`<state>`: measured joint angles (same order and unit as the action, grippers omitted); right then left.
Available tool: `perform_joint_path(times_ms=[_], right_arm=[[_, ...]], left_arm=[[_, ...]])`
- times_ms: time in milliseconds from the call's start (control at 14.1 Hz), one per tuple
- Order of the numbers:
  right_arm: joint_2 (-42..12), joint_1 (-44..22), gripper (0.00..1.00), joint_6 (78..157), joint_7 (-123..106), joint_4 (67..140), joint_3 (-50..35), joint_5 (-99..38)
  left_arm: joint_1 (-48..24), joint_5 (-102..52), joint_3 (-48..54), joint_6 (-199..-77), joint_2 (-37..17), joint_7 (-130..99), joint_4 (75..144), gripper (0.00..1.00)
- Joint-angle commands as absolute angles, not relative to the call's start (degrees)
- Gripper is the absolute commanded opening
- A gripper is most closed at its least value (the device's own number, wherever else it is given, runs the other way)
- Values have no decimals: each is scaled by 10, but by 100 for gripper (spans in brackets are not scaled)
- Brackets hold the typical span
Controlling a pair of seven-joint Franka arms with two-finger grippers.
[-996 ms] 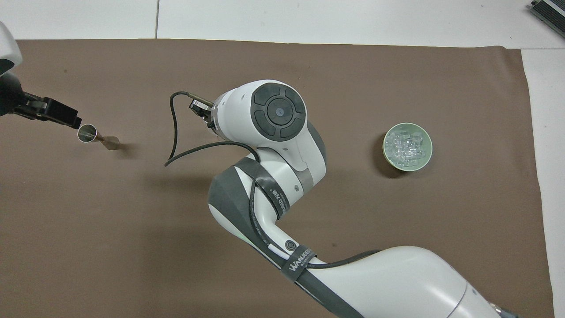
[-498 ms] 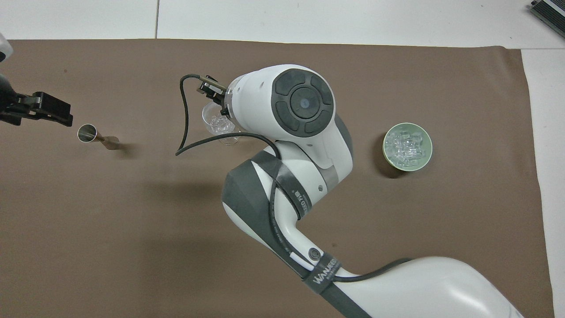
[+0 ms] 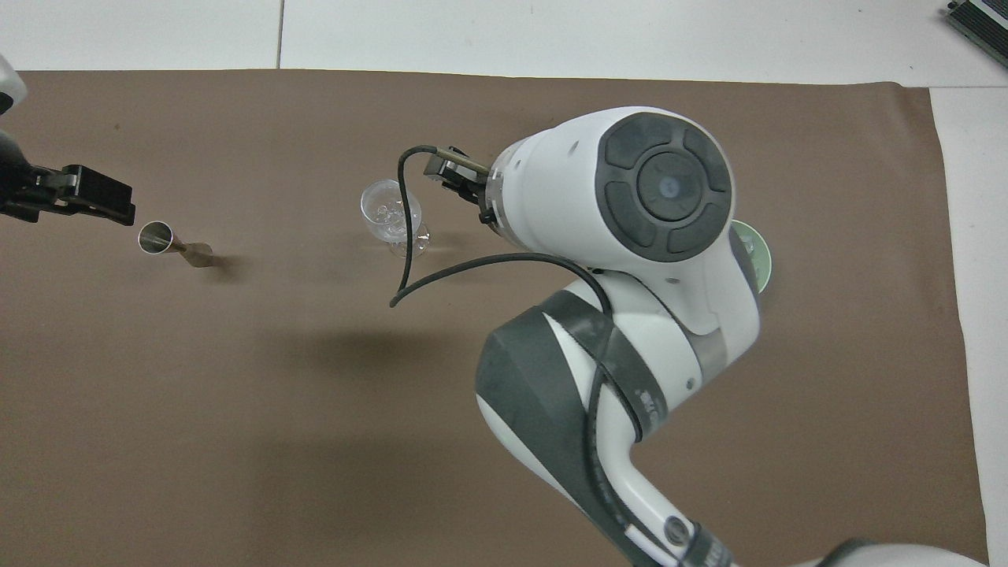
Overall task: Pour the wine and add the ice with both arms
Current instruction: 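Carry the ice bowl back and lower it onto the table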
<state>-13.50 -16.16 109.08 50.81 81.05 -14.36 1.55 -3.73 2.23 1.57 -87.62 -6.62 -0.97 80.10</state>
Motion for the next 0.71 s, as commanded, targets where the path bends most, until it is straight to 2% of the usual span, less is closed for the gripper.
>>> perform_joint_path(times_ms=[0,284,640], right_arm=[[-88,-114,100,1030,425,838,-149,25],[-54,-46,100,937,298,838,-149,25],[-40,-7,100,906,220,833,-149,24]], left_arm=[[-77,-13,-38,-880,-51,-9,817,100],[-69,-14,-39,-871,-47,-9,816,100],[-69,-9,-39,-875,-52,-1,816,100]])
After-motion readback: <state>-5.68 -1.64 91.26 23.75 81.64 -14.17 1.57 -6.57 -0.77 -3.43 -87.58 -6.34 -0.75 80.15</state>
